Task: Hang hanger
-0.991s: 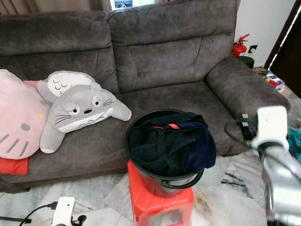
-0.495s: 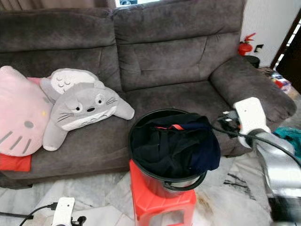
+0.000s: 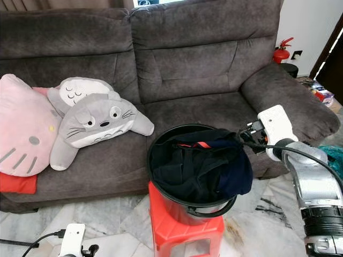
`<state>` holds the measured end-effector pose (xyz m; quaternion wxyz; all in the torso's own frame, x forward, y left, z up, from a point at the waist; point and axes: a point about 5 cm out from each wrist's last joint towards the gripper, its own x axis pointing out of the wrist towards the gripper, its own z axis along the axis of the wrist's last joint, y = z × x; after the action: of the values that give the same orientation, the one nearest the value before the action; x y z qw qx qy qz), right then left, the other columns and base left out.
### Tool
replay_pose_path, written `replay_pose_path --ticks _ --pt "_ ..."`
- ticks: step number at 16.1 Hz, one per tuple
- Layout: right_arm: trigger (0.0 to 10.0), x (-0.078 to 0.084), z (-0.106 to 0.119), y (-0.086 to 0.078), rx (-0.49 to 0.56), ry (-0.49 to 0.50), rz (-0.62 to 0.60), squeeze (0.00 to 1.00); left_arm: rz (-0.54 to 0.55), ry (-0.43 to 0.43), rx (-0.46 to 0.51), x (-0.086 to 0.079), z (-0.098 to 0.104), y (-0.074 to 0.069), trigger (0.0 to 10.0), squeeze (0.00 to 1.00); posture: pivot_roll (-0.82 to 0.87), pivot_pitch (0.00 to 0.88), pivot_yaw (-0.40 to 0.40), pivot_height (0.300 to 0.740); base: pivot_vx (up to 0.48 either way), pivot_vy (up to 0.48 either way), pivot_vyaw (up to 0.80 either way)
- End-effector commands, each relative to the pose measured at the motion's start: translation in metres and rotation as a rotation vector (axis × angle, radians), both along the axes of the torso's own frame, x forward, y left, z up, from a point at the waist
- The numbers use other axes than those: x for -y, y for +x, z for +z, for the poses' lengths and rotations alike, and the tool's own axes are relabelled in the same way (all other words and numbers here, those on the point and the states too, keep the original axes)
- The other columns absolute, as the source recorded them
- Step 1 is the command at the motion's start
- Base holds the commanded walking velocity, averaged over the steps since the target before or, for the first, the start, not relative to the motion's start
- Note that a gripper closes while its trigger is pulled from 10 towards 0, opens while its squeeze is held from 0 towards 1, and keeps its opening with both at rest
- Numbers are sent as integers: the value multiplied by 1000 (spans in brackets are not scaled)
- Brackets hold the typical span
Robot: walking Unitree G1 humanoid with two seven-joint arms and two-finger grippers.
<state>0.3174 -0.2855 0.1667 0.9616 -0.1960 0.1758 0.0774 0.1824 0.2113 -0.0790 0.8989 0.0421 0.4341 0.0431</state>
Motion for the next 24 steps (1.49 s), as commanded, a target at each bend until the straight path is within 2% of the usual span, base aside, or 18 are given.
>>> replay_pose_path --ticks 1,5,8,10,13,18,24 --pt "10000 -3 -1 2 -8 -23 18 0 4 -5 -25 -2 -2 -3 10000 0 -134 0 40 740 0 0 0" --pt "10000 -4 -9 3 -20 -20 14 0 5 -9 -16 0 -1 -1 10000 0 -128 0 43 740 0 0 0" --pt "10000 -9 -7 8 -6 9 41 0 8 -8 -13 -2 0 0 10000 0 -129 0 46 740 0 0 0" --pt "10000 -8 -16 10 -27 18 22 0 11 -10 -10 -1 0 0 10000 0 -127 0 47 740 0 0 0" --pt "10000 -15 -22 14 -24 100 27 0 12 -9 -10 -1 0 0 10000 0 -124 0 49 740 0 0 0" --pt "10000 -23 -22 21 -1 135 35 0 22 -8 -10 -3 0 -1 10000 0 -122 0 49 740 0 0 0" --pt "10000 -15 -21 22 18 127 -21 0 21 -10 -12 -2 -1 -1 10000 0 -123 0 49 740 0 0 0"
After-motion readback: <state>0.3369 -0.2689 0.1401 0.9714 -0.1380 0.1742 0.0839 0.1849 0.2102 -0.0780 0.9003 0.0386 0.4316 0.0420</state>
